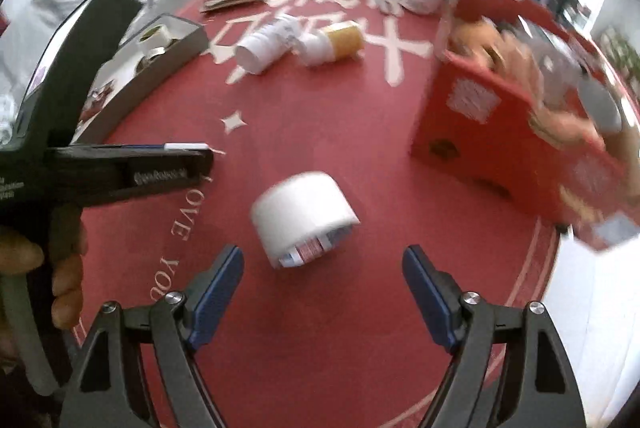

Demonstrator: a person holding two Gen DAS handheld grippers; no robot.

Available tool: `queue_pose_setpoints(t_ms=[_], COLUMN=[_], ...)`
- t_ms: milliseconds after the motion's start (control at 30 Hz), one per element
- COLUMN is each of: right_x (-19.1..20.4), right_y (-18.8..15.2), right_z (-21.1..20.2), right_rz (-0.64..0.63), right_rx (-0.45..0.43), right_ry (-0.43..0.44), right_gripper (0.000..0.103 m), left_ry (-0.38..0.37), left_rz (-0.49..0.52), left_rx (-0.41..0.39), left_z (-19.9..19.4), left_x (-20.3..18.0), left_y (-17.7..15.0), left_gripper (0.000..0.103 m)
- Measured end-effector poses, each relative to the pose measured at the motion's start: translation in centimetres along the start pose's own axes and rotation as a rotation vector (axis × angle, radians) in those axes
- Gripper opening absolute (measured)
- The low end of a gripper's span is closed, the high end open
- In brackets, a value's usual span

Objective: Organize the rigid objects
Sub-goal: 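Grasp the white block with the left tool while the right tool lifts the tape roll, then carry the white block and tape roll over the grey tray with both tools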

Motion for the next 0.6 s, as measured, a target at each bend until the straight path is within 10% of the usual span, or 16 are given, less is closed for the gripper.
queue_pose_setpoints(t_ms=[133, 200, 600], right_x=[1.3, 1.2, -1.6], right_y=[1.0, 0.8, -2.1], right_z=[1.9, 3.1, -0.3], right_rz=[-0.121, -0.126, 0.121], right_rx=[0.003, 0.048, 0.062], right_ry=[-0.021, -0.014, 0.037], right_gripper=[0.081, 0.060, 0.059], left_ry=[0.028, 0.031, -0.075], left_rz=[-0.004, -0.006, -0.042], left_rx=[0.005, 0.003, 0.005], left_z=[-0.2, -1.2, -6.2], left_x=[1.1, 1.0, 0.1], left_y=[-0.7, -1.1, -0.9], left_gripper=[0.054, 0.054, 0.053])
Point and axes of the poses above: each gripper's, at about its wrist camera, not at the fingertips, and z roughly the way its jaws point, x to its left, y to its top, the point moved 9 cm from there along z, roughly the way its jaws point, and after that the axes turned 7 degrees about z, right-handed, at the moved point
